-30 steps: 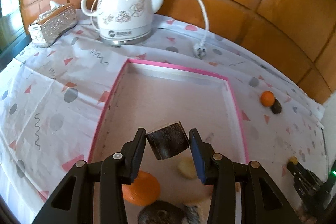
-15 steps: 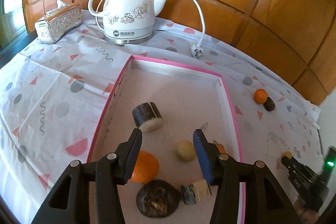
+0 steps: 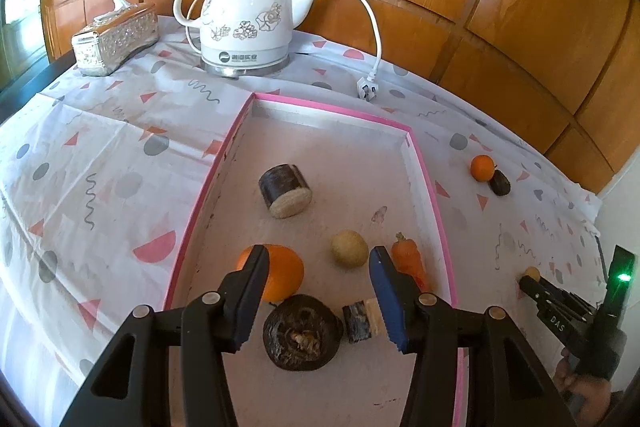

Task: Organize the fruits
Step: 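Carry the yellow potato into the pink tray and open the right tool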

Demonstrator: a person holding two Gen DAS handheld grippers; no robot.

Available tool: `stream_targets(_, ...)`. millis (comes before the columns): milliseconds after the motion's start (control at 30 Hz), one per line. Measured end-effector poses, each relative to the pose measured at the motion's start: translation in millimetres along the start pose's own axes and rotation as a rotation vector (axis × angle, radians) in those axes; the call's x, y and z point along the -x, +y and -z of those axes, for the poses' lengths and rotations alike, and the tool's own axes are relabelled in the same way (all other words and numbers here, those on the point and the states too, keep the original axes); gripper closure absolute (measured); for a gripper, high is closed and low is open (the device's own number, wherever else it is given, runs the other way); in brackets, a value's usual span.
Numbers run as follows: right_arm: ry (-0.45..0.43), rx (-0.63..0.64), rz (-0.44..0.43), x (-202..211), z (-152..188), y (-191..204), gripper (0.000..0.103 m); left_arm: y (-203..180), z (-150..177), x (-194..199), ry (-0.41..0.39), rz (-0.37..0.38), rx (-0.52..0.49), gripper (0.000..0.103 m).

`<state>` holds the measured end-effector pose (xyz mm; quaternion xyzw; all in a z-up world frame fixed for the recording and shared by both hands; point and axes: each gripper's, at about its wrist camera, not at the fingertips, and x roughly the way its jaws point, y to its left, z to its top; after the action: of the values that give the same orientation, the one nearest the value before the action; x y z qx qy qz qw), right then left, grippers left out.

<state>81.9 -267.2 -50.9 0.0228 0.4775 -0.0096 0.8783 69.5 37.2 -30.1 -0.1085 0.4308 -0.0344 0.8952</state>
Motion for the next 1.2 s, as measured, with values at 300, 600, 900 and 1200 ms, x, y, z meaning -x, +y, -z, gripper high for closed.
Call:
stream_targets(300,-0.021,0.086,-0.144,12.8,-14.1,54.6,0.076,4.6,2.9,6.3,-0.010,0.002,0.004,0.050)
stream_targets(600,-0.056,0.184,-0.286,29.7,-37.9,114.5,0.076,10.5,3.7,10.8,-0.016,0.007,0.016,0.050)
stream_targets(900,-0.062,0.259,-0.347,28.1,-52.3,163.4,0.076,17.2,5.1,11.8,-0.012,0.009,0.027,0.050)
stream_targets(1200,-0.033,0.296,-0.362,14.4,-56.6,193.0,0.075,23.9,5.1,9.8,-0.007,0.004,0.038,0.050)
